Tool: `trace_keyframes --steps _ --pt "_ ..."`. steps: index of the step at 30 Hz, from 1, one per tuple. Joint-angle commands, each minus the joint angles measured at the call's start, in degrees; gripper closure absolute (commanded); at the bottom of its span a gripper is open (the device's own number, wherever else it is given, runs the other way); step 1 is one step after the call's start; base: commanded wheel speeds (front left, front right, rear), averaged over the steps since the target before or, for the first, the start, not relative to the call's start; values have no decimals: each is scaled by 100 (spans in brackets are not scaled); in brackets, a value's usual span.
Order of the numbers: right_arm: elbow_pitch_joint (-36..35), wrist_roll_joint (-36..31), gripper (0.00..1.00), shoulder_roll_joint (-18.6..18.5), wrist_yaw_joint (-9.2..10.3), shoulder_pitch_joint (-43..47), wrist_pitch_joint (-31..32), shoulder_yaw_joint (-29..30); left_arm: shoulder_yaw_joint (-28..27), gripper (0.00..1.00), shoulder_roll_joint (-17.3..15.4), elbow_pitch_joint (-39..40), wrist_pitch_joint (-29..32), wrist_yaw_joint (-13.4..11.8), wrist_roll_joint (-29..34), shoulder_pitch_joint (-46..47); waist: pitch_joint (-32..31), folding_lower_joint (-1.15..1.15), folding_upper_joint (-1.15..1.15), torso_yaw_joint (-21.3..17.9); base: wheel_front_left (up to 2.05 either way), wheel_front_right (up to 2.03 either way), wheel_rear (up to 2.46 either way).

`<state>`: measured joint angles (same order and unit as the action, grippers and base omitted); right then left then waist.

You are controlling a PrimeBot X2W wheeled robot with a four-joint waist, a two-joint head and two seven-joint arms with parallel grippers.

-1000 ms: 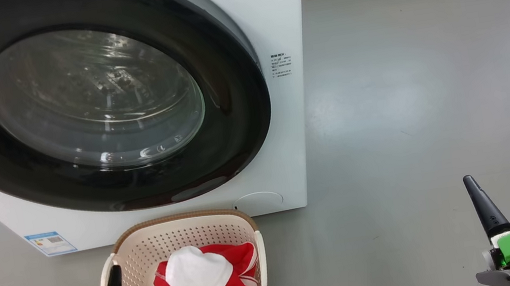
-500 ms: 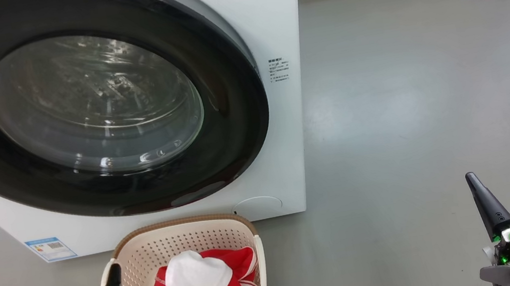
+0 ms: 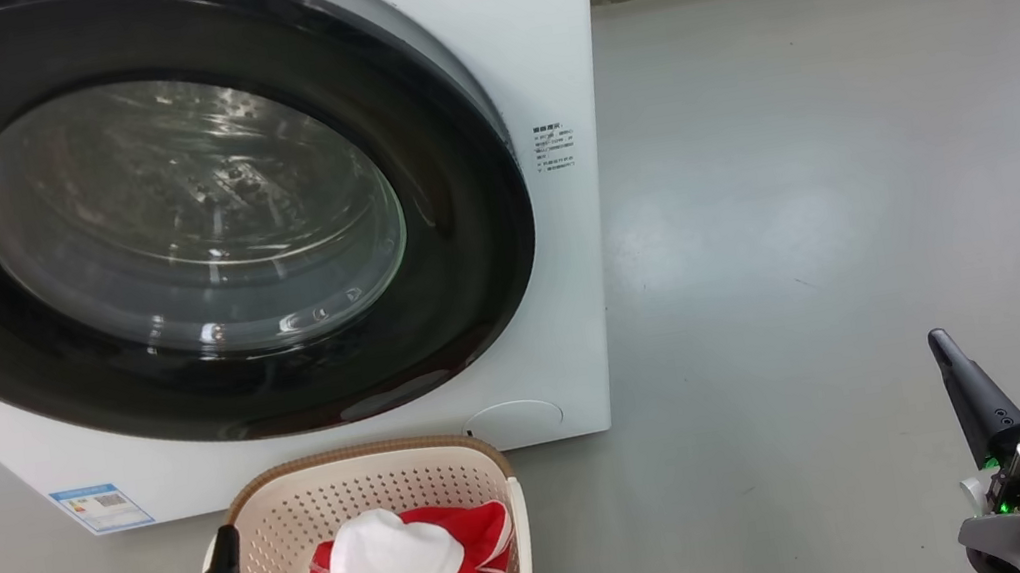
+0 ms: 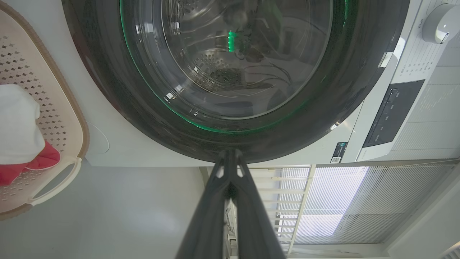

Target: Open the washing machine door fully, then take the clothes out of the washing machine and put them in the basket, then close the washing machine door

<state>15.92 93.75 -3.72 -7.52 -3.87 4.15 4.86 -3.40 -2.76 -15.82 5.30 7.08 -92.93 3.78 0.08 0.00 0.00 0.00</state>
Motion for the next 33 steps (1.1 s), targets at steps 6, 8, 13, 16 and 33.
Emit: trace_keyframes --steps 6,8,13,16,33 --pt "-183 49 100 -98 3 -237 36 -81 -201 100 -96 157 29 41 -17 259 0 0 0 0 0 0 0" --pt "-183 46 100 -95 3 -237 39 -77 -203 100 -95 157 31 41 -16 259 0 0 0 0 0 0 0" --pt "-182 39 100 -89 3 -238 46 -68 -208 100 -91 157 34 41 -12 259 0 0 0 0 0 0 0" --pt "-182 35 100 -85 3 -238 50 -63 -210 100 -89 157 37 41 -9 260 0 0 0 0 0 0 0" --pt "-180 12 100 -65 3 -240 72 -36 -225 100 -79 157 48 41 3 261 0 0 0 0 0 0 0"
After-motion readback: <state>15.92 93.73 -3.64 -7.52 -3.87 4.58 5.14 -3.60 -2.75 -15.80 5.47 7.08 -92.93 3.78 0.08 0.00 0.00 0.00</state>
